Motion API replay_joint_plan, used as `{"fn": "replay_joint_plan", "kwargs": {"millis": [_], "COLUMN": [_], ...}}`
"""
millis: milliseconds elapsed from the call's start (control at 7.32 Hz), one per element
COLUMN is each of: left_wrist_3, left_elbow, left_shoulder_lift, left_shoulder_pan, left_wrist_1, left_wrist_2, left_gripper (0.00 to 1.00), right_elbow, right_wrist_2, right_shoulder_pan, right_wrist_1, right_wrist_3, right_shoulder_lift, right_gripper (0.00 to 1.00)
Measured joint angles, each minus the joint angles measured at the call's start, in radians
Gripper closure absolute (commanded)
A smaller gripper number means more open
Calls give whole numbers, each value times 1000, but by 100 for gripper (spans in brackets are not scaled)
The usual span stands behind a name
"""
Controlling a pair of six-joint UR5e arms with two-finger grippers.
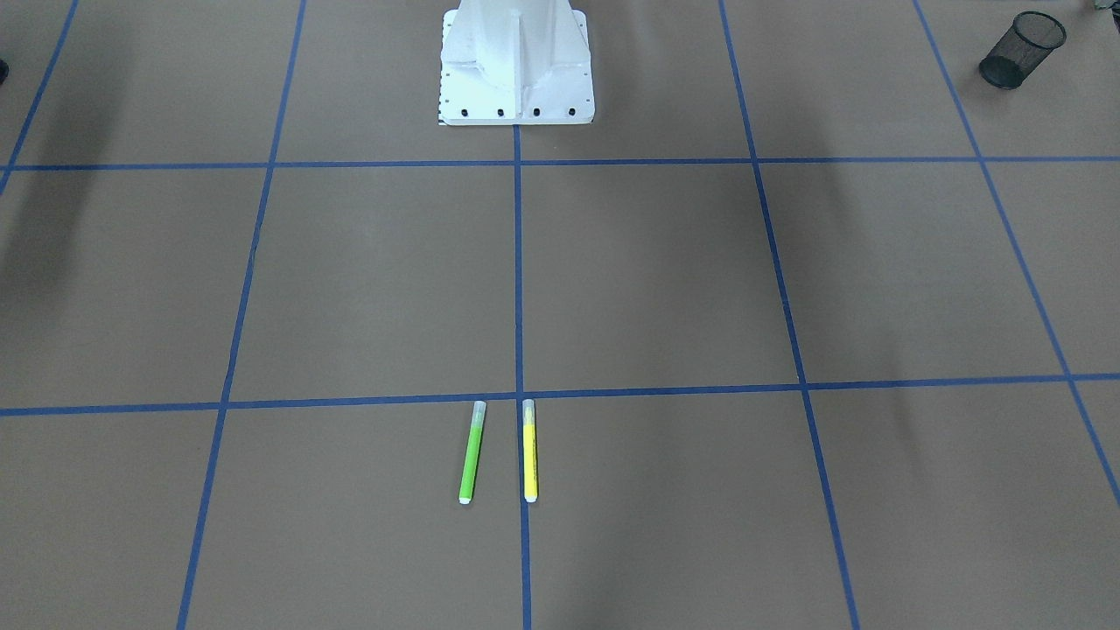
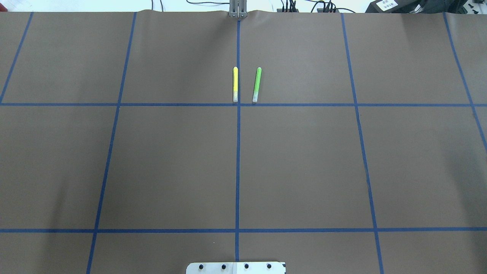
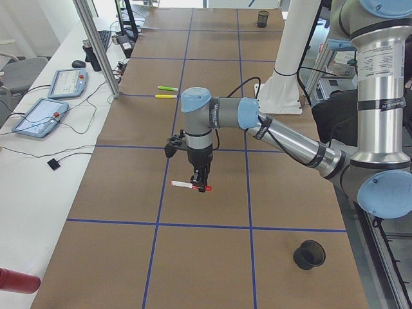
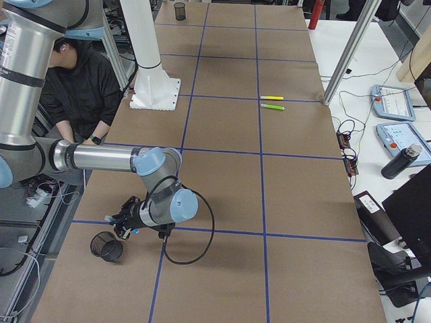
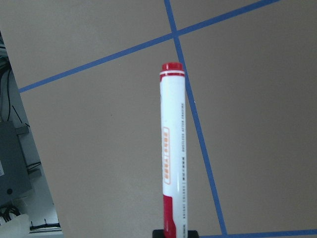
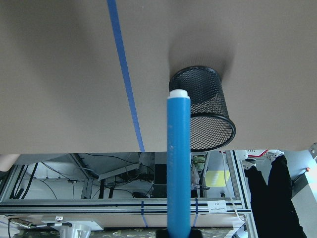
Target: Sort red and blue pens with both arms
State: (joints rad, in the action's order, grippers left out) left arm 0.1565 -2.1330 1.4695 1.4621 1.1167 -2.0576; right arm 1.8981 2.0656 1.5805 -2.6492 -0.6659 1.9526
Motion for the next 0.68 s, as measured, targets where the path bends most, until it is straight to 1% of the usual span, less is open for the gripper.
{"fn": "replay_joint_plan", "kwargs": {"millis": [273, 683], "left_wrist_3": [0, -6], "left_elbow": [-1, -2], "left_shoulder_lift": [2, 7], "left_shoulder_pan": [-1, -4], "left_wrist_1": [0, 2], "left_wrist_2": [-28, -44], "left_gripper": [100, 100], "right_elbow": [-36, -104], "right_wrist_2": [2, 3], "right_shoulder_pan": [6, 7], "right_wrist_1": [0, 1], "right_wrist_3": [-29, -36], "right_shoulder_lift": [48, 58], "right_gripper": [100, 100]}}
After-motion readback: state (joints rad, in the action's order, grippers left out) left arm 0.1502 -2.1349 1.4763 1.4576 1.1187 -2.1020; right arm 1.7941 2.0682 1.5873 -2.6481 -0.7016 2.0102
